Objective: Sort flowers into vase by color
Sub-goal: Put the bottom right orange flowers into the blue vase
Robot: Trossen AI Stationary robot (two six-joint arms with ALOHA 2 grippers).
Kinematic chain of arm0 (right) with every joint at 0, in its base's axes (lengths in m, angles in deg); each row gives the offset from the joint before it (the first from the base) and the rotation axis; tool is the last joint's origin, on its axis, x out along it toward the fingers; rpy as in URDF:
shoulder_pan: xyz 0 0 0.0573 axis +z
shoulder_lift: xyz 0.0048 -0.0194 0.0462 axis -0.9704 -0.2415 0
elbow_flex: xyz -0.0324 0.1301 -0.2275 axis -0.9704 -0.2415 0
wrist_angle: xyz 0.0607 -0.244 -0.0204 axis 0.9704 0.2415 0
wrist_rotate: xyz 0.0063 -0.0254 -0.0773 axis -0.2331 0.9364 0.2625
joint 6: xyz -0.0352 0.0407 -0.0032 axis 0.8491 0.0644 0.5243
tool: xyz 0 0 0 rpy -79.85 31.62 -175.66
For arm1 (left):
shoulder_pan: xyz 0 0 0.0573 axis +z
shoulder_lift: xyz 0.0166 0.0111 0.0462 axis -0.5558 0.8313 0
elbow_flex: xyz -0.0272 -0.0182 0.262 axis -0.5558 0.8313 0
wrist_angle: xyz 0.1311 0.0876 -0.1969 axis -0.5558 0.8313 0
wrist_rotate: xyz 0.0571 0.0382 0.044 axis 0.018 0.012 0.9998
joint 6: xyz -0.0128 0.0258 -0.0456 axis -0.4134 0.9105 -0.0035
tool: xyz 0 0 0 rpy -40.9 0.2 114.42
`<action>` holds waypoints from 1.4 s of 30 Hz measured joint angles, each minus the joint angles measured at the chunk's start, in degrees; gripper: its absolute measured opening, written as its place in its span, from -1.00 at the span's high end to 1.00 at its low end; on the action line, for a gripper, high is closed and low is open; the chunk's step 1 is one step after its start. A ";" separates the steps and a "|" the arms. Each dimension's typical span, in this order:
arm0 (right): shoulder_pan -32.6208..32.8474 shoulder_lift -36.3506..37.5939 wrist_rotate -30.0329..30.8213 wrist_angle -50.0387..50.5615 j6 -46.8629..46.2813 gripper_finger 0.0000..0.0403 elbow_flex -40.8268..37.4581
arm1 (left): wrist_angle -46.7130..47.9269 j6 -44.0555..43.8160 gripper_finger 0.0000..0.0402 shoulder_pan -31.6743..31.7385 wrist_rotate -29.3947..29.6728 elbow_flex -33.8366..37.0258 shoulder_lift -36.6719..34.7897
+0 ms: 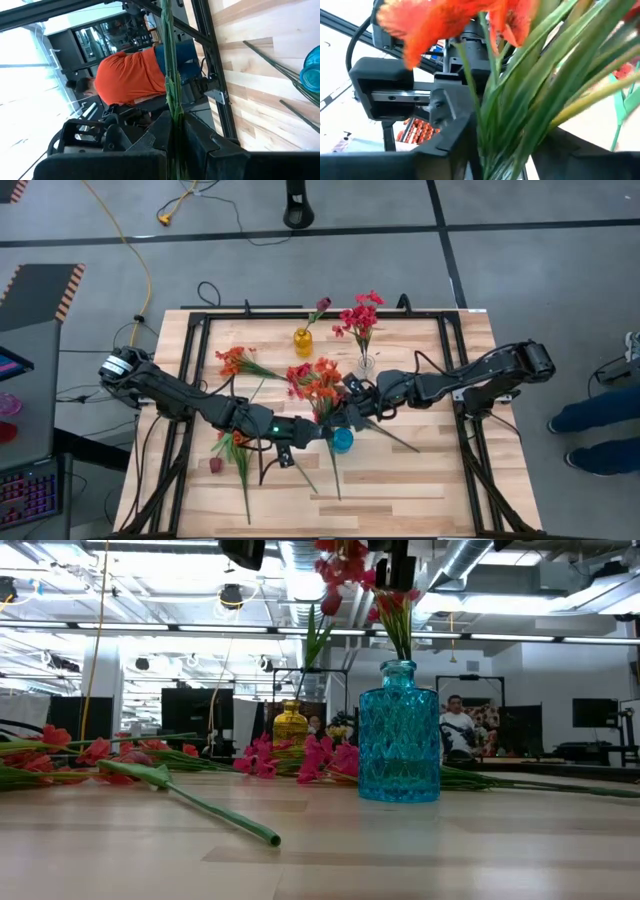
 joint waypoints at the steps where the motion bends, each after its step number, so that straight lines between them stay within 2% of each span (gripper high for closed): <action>1: 0.00 0.00 -0.02 -0.13 0.10 0.12 0.00 | -0.05 -0.56 0.92 -0.10 0.06 0.00 0.00; 8: 0.00 0.00 0.00 -0.24 0.17 0.61 0.00 | -0.45 -11.16 0.85 -0.07 0.21 0.00 0.00; 12: 0.02 0.00 0.70 -0.25 0.62 0.79 0.00 | -0.31 -16.45 0.80 -0.07 0.25 0.02 0.00; 19: -0.02 0.02 0.98 -0.24 1.27 0.76 0.00 | -0.48 -19.98 0.65 -0.08 0.23 0.02 0.00; 25: -0.39 1.20 1.35 0.10 5.23 0.79 0.00 | -1.28 -33.03 0.39 -0.09 1.04 0.02 0.00; 28: -0.68 3.08 2.02 2.27 8.69 0.80 0.00 | -1.09 -38.97 0.26 -0.19 4.55 0.02 0.00; 33: -0.65 8.50 6.88 10.02 15.15 0.80 0.00 | -0.45 -46.70 0.17 -0.73 9.24 0.02 0.00; 42: 5.19 20.40 20.06 22.81 26.47 0.80 0.00 | 4.34 -55.11 0.26 -1.12 15.71 0.02 -0.02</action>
